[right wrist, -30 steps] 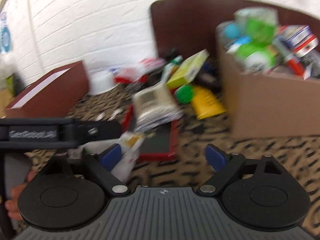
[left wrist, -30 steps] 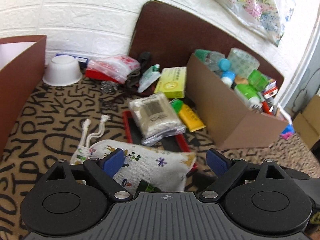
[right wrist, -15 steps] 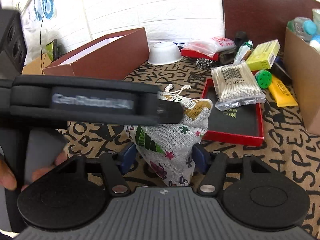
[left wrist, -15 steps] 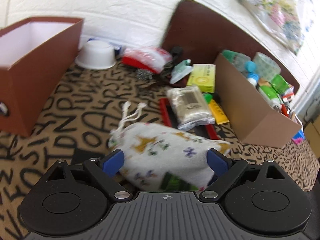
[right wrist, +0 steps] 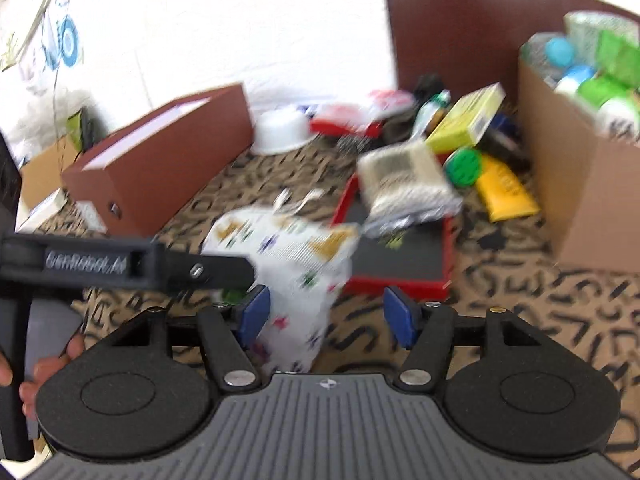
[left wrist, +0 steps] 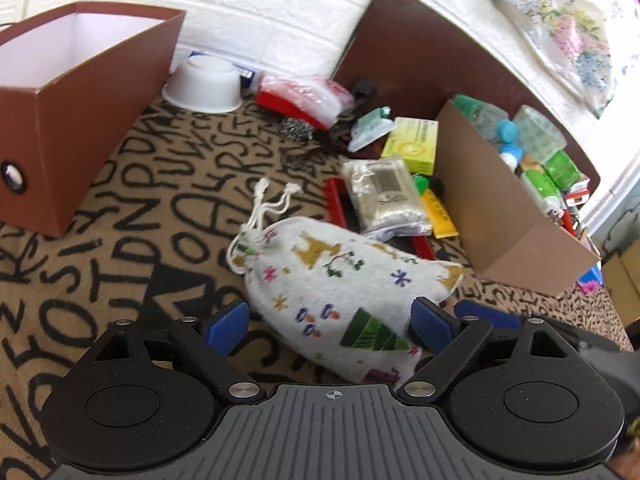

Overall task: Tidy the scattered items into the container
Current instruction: 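Close both tools together on the cloth bag, then carry the cloth bag over the cardboard box with both tools, then open both tools to release the cloth bag into the cardboard box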

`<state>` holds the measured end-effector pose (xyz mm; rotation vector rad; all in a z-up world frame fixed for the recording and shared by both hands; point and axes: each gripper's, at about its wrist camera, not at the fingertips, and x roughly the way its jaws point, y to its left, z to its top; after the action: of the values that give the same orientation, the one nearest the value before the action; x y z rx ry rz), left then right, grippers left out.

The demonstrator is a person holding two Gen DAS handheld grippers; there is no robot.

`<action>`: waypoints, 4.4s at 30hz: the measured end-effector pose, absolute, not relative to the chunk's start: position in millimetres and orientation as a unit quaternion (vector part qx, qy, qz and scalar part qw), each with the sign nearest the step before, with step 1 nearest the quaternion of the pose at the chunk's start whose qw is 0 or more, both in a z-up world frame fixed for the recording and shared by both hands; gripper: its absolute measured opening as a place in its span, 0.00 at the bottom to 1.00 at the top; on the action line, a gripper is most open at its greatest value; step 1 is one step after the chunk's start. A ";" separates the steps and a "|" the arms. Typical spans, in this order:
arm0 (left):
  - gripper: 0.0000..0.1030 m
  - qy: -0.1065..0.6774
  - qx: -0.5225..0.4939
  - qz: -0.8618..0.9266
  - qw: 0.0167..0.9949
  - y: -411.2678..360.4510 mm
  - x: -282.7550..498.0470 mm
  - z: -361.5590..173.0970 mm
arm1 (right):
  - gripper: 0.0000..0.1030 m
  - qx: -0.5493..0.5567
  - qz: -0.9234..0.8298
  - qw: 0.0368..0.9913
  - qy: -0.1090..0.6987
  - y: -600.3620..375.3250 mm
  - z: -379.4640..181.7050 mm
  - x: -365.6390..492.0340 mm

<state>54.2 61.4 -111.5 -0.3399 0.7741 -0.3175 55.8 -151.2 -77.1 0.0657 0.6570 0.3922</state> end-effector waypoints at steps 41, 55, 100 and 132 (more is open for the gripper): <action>0.70 0.402 -0.210 -0.163 0.876 74.8 88.3 -127.9 | 0.49 -0.097 0.272 0.897 0.336 -119.4 -74.6 84.8; 0.60 0.401 -0.172 -0.185 0.881 50.9 65.1 -103.2 | 0.28 -0.034 0.242 0.912 0.329 -144.1 -60.3 51.8; 0.64 0.299 0.011 -0.417 0.858 -363.8 207.7 56.3 | 0.28 0.233 -0.086 0.965 0.087 -471.6 5.9 66.9; 0.87 0.270 0.035 -0.415 0.868 -342.1 190.3 43.7 | 0.78 0.212 -0.085 0.964 0.133 -463.6 -12.7 78.3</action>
<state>190.3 -342.1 43.7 0.0740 0.5662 -0.8696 78.3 -463.6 -12.7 0.4288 0.2695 -0.1717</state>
